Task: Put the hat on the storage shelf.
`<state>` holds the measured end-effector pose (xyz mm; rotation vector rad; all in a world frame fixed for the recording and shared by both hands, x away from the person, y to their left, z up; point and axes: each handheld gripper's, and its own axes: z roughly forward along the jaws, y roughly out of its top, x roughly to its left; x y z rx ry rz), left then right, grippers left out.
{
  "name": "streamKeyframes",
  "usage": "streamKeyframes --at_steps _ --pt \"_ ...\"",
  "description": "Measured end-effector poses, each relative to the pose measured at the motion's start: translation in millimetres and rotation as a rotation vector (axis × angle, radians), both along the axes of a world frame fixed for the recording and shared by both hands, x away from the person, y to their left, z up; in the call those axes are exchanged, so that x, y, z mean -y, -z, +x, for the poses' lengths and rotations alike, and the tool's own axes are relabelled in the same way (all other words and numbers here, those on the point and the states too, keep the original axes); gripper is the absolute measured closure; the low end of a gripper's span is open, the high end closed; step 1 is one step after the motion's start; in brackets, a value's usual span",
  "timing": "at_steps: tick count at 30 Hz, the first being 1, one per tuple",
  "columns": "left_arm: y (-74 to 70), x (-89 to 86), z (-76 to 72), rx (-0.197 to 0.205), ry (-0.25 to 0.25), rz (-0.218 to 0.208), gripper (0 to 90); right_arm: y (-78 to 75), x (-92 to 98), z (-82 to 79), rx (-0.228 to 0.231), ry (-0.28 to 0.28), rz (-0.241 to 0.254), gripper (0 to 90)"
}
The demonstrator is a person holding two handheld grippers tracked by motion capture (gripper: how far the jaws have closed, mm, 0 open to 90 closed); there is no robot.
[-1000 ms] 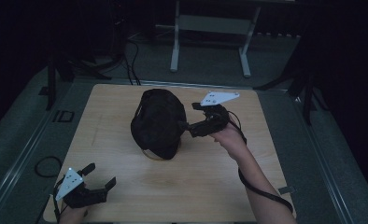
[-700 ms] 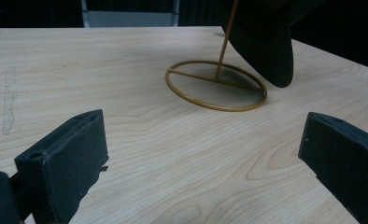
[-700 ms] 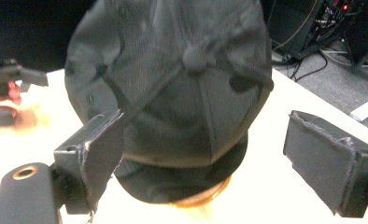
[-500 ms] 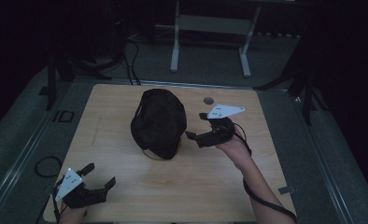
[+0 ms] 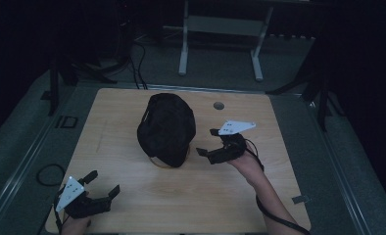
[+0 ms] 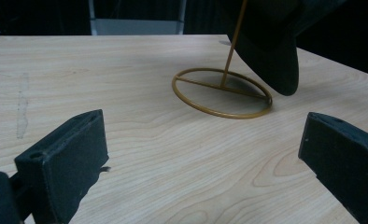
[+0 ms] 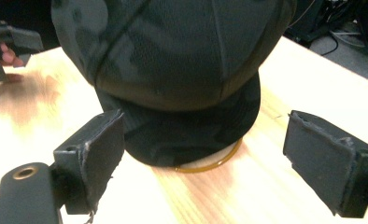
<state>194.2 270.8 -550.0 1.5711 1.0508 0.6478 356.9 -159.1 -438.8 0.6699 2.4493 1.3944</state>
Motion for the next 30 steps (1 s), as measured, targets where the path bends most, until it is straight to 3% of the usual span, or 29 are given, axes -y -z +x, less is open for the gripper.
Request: streamKeyframes --at_steps 16,21,30 --pt "0.3 -0.1 -0.5 0.01 0.003 -0.012 1.8 47.8 9.8 -12.2 -0.043 -0.018 -0.009 13.1" --pt "0.4 0.7 -0.2 0.01 0.005 0.002 1.8 65.9 12.6 -19.5 -0.054 -0.037 -0.034 13.0" --pt "0.5 0.6 -0.5 0.014 0.012 -0.002 1.9 82.0 20.6 -28.3 -0.081 -0.035 -0.041 13.0"
